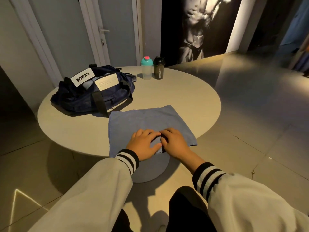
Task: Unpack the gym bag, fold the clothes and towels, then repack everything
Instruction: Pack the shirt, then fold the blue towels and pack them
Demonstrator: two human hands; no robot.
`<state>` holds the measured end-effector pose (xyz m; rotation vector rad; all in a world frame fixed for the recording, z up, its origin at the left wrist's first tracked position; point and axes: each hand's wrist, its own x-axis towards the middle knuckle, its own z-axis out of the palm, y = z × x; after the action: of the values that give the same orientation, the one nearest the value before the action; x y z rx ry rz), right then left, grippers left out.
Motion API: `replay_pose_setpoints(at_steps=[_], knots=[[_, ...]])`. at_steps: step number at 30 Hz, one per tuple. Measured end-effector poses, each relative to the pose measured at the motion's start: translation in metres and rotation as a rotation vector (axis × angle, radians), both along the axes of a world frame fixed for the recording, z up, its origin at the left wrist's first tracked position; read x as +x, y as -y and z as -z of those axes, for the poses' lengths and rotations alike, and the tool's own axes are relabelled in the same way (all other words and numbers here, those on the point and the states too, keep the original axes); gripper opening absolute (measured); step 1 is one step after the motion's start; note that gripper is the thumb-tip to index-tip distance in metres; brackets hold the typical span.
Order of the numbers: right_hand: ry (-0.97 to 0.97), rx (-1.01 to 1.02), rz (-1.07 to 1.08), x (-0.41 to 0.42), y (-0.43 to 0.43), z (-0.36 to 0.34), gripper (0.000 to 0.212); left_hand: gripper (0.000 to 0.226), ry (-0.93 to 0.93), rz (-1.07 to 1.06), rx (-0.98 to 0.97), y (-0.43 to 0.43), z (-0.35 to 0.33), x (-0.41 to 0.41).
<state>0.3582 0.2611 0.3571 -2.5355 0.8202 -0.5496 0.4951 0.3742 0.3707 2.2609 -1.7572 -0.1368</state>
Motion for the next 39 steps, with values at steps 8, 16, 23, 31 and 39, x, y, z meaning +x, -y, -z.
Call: replay_pose_setpoints(at_steps=[8,16,23,31,39], knots=[[-0.208,0.065,0.283,-0.035,-0.002,-0.009,0.039,0.052,0.075,0.016,0.197,-0.001,-0.005,-0.031],[-0.093,0.151,0.329,-0.052,0.014,-0.022,0.030,0.053,0.054,-0.003,0.284,0.019,-0.009,-0.037],[-0.018,0.049,0.238,-0.039,0.008,-0.030,0.033,0.030,-0.328,-0.063,0.094,0.018,-0.008,-0.031],[0.062,-0.043,0.207,-0.014,-0.006,-0.043,0.032,0.035,-0.722,-0.265,-0.210,0.002,-0.017,-0.026],[0.197,-0.025,-0.427,0.062,-0.072,-0.085,0.031,0.035,-1.373,-0.626,-0.671,-0.041,-0.041,0.020]])
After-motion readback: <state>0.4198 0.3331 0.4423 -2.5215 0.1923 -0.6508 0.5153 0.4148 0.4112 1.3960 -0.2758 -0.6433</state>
